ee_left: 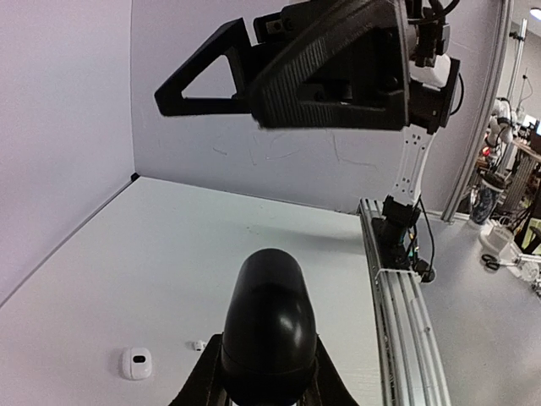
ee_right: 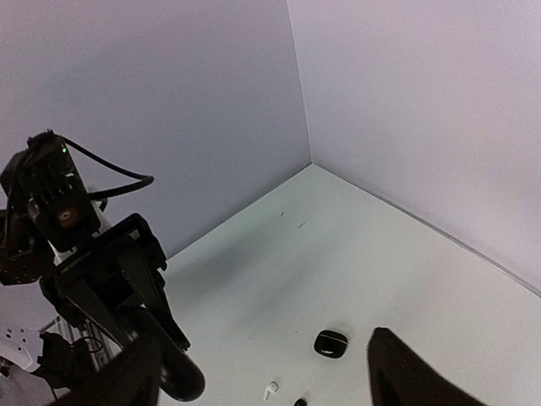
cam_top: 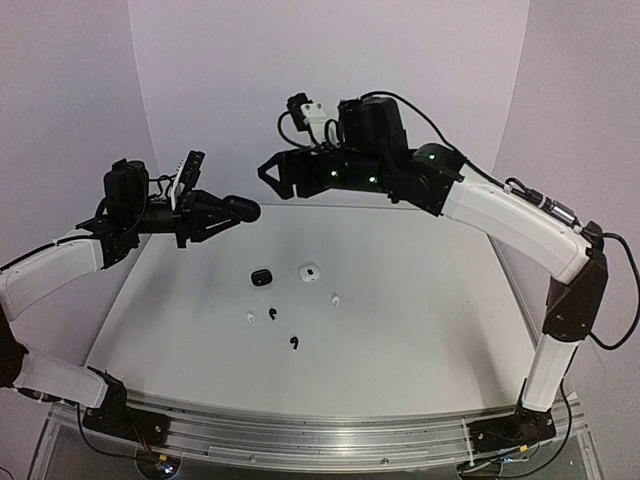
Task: Insert the wireless bluetooth earbuds into the charging case
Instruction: Pass from the left arm to the right
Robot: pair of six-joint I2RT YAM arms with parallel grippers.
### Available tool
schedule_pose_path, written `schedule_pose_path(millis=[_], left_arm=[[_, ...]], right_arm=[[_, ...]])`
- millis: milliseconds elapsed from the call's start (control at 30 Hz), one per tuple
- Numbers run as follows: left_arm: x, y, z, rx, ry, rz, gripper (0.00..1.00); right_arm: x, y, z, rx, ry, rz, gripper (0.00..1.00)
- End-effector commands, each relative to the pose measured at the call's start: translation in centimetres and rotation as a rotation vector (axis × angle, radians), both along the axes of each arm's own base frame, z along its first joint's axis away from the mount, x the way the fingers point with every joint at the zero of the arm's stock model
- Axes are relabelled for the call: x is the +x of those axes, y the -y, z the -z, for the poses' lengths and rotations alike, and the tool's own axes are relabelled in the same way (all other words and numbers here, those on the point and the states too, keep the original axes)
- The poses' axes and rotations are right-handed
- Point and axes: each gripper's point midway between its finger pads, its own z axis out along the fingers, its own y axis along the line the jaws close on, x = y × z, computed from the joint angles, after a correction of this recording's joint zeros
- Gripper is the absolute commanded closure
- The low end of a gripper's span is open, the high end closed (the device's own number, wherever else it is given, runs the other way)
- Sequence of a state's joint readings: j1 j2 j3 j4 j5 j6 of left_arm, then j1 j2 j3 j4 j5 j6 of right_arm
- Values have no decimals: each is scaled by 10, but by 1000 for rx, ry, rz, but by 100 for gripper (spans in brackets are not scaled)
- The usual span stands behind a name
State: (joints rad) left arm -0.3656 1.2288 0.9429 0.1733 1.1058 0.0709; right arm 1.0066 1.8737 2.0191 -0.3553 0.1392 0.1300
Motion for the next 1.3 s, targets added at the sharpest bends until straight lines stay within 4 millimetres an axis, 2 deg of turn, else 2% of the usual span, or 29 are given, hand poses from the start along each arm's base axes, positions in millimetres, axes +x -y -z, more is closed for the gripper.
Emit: schedule_pose_path(millis=[0, 100, 200, 367, 533, 733, 1067, 1200, 1267], left_arm=[[-10, 0, -43, -117, -70, 74, 100], [-15, 0, -55, -157, -101, 110, 100], [-19, 0, -60, -187, -167, 146, 100], [-17, 1, -60, -213, -213, 155, 100], [-15, 1, -63, -225, -206, 149, 100], [-17, 1, -64, -227, -178, 160, 100], [-21, 1, -66, -222, -136, 182, 100], [-22, 1, -66, -218, -135, 187, 100], [-22, 2, -66, -216, -135, 189, 100]], right_arm=[[-19, 7, -34, 123, -41, -151, 9], [-29, -6, -26, 139, -74, -237, 8], [-35, -12, -21, 154, -92, -283, 12], [-49, -17, -37, 246, -40, -378, 21], [-49, -23, -33, 270, -44, -397, 33], [-46, -33, -22, 275, -81, -411, 53], [-41, -37, -27, 283, -68, -405, 62], [-42, -39, -30, 288, -61, -417, 74], [-43, -39, -29, 286, -61, -423, 84]])
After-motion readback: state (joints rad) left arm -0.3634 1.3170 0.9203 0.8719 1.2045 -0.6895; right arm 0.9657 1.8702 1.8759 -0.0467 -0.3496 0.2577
